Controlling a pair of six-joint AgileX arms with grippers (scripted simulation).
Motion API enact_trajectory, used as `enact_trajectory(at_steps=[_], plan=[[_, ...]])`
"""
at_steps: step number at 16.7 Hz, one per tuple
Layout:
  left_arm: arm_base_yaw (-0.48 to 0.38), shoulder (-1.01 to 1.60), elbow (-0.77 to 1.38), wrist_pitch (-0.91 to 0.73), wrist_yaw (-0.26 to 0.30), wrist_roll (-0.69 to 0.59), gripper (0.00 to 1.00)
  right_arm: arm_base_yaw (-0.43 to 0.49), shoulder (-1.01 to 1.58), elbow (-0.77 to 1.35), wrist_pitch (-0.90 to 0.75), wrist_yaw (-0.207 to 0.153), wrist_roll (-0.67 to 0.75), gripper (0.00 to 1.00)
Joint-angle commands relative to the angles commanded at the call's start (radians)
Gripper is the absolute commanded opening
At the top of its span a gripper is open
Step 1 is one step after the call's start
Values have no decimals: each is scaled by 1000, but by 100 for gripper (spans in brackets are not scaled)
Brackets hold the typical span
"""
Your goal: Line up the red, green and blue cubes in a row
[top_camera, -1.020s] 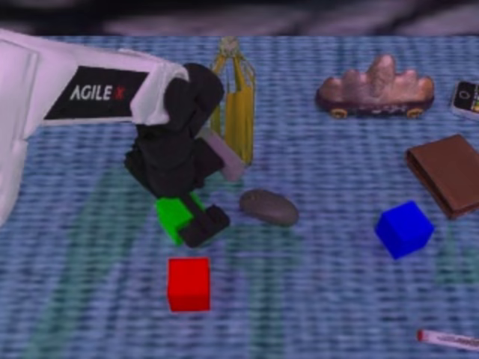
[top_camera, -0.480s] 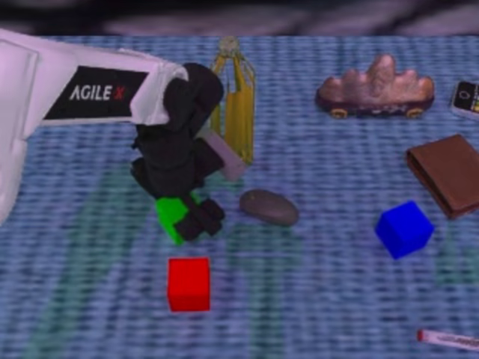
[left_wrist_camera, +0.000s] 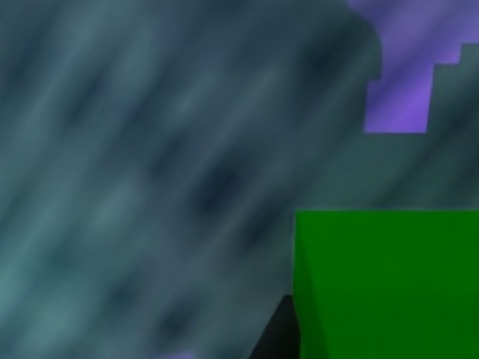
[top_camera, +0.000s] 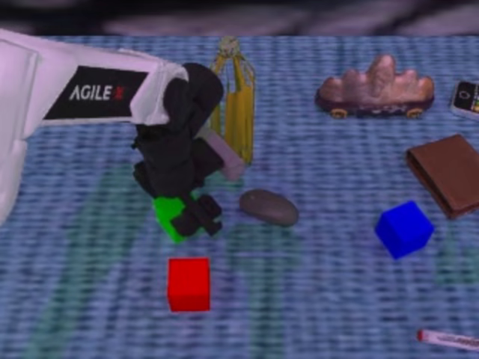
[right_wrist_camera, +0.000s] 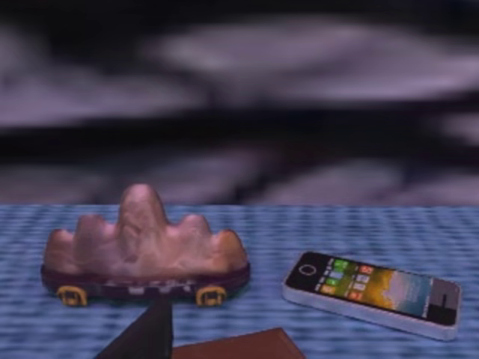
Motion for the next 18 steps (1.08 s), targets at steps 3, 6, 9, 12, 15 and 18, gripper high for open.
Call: enact_trajectory(at_steps=[3,6,9,12,15,18], plan=[[0,0,0,0,0,0,0,0,0,0,0,0,0,100],[-3,-28,9,-16,10,-5,0,0,0,0,0,0,0,100],[2,-53,52,-85,10,-5,0,0,0,0,0,0,0,100],[10,-94,111,-195,10,-6,0,0,0,0,0,0,0,100],[16,-124,145,-248,9,-7,0,0,0,0,0,0,0,100],[10,-120,143,-246,9,-6,0,0,0,0,0,0,0,100]])
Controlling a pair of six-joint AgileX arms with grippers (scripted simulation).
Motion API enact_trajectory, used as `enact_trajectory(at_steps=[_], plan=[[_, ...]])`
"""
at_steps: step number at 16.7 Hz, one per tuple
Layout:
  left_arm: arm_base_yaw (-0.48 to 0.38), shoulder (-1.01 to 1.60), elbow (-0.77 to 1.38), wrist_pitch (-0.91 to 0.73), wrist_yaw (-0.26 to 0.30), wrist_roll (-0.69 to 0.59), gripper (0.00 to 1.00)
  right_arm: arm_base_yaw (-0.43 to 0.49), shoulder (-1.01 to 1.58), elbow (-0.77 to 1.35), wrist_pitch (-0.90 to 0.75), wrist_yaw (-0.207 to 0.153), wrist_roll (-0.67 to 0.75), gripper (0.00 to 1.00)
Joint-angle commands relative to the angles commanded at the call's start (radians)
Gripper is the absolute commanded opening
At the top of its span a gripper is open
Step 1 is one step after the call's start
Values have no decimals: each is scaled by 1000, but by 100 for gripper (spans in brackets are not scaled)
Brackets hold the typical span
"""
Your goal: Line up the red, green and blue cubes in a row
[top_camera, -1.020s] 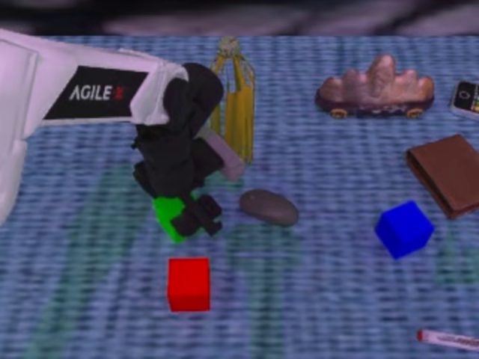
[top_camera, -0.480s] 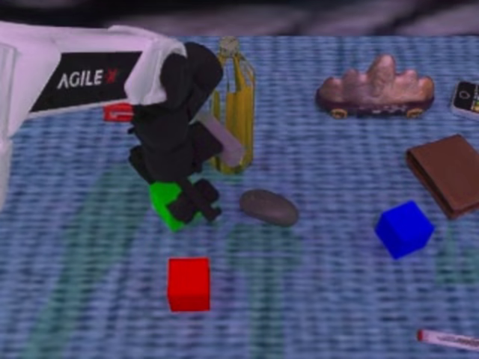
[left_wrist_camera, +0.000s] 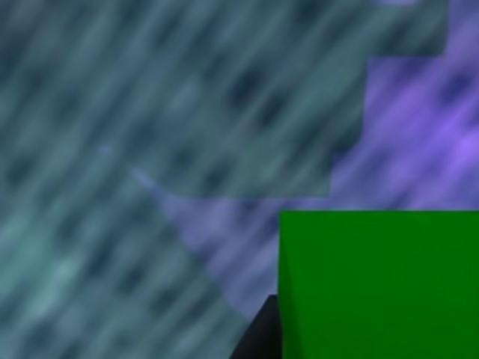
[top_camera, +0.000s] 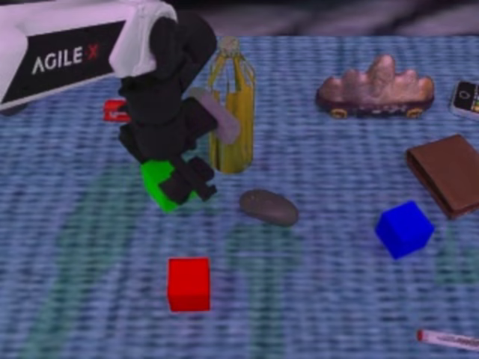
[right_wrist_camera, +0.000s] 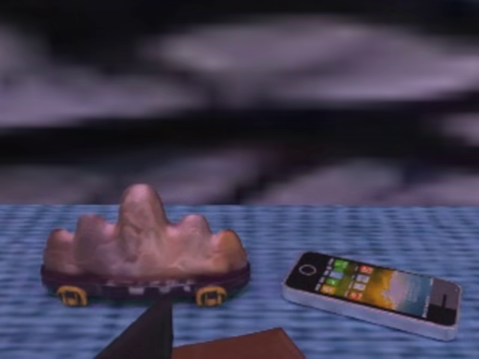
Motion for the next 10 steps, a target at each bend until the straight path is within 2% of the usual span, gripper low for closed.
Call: enact_trajectory(at_steps=[2,4,10], plan=[[-16,-4,-2,-2,0,13,0,0,0,0,0,0,0,100],[-73,-19,-12,-9,1,55,0,0,0,0,0,0,0,100],[-339,-96,-72,-31,4,231,0,0,0,0,0,0,0,100]])
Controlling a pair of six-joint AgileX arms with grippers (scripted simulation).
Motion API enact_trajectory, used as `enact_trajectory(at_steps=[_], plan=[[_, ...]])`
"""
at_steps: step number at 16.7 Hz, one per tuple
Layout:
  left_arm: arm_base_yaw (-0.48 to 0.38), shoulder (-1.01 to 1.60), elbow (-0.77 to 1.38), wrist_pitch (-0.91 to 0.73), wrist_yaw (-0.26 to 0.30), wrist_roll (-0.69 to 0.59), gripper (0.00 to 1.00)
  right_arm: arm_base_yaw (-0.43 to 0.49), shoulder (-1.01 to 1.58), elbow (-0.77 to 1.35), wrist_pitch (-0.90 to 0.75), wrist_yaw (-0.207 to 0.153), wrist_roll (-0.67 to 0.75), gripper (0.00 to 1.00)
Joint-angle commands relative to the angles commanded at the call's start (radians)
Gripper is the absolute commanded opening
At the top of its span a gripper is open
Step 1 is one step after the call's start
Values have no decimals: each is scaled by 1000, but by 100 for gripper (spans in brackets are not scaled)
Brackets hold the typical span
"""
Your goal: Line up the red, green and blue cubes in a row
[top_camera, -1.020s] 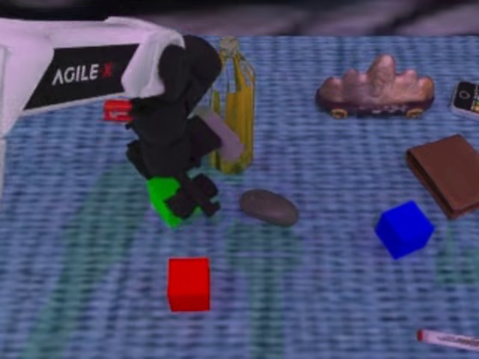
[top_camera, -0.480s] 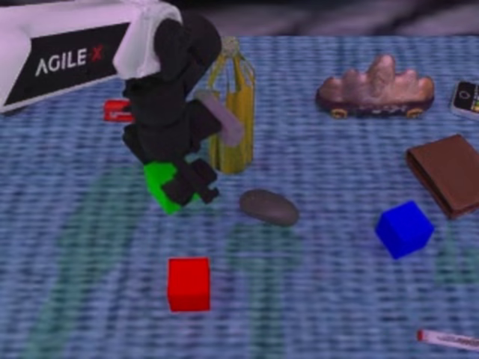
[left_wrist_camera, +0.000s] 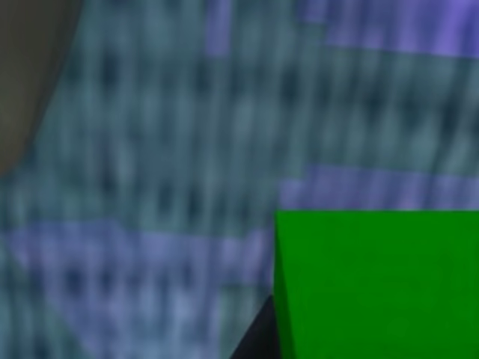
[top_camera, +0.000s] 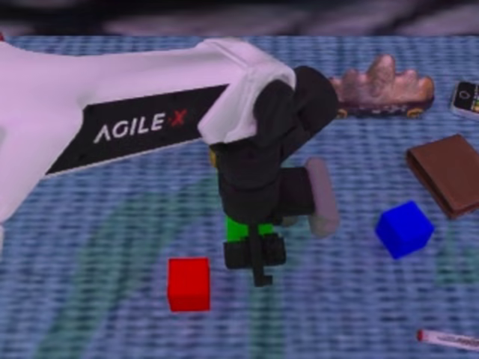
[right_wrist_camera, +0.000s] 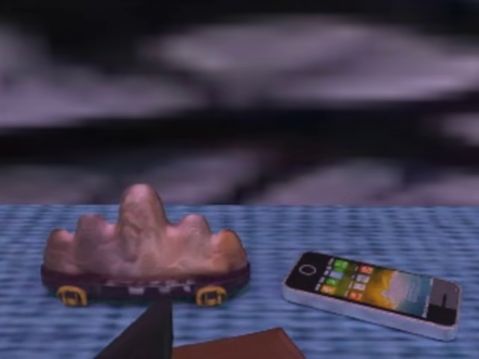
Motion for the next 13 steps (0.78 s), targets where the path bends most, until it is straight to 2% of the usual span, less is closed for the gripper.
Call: enact_trajectory(at_steps=[2,8,13], plan=[[-34,-18,-11,-1,0,29,0,0,0,0,0,0,0,100],[-31,-9,-20,18,-1,29,0,0,0,0,0,0,0,100],[-34,51,-124,187,1,31,0,0,0,0,0,0,0,100]])
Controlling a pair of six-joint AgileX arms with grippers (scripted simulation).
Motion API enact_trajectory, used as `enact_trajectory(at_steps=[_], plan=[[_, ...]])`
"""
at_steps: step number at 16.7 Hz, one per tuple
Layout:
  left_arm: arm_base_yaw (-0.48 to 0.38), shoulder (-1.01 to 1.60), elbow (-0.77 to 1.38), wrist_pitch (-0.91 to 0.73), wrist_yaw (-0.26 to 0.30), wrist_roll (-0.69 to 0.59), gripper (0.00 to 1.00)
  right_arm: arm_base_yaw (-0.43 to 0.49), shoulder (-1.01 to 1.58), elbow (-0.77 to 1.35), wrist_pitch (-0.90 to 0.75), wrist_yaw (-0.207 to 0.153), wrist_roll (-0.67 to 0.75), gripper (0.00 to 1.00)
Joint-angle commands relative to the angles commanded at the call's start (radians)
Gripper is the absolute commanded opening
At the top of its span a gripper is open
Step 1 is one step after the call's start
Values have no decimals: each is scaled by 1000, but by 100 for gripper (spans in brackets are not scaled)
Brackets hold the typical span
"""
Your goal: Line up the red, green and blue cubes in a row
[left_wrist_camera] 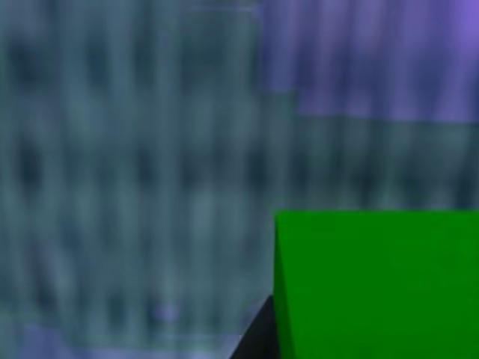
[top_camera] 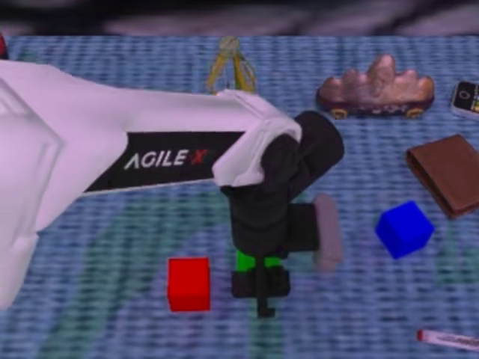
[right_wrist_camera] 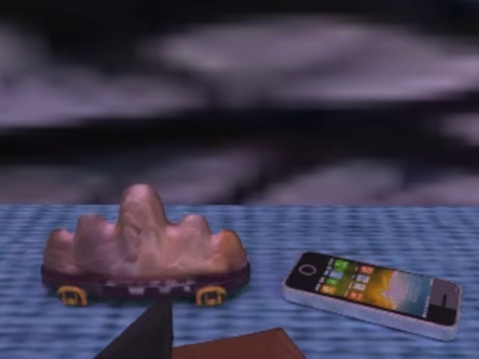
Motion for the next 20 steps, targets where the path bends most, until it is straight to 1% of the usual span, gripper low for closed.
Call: enact_trajectory(at_steps=[2,6,19,20], plan=[[-1,21,-32,49,0,1,0,0,0,0,0,0,0,100],[-1,25,-38,59,-1,1,0,0,0,0,0,0,0,100],[-1,25,-38,59,-1,1,98,0,0,0,0,0,0,100],[-1,25,-38,59,-1,1,100,0,0,0,0,0,0,100]])
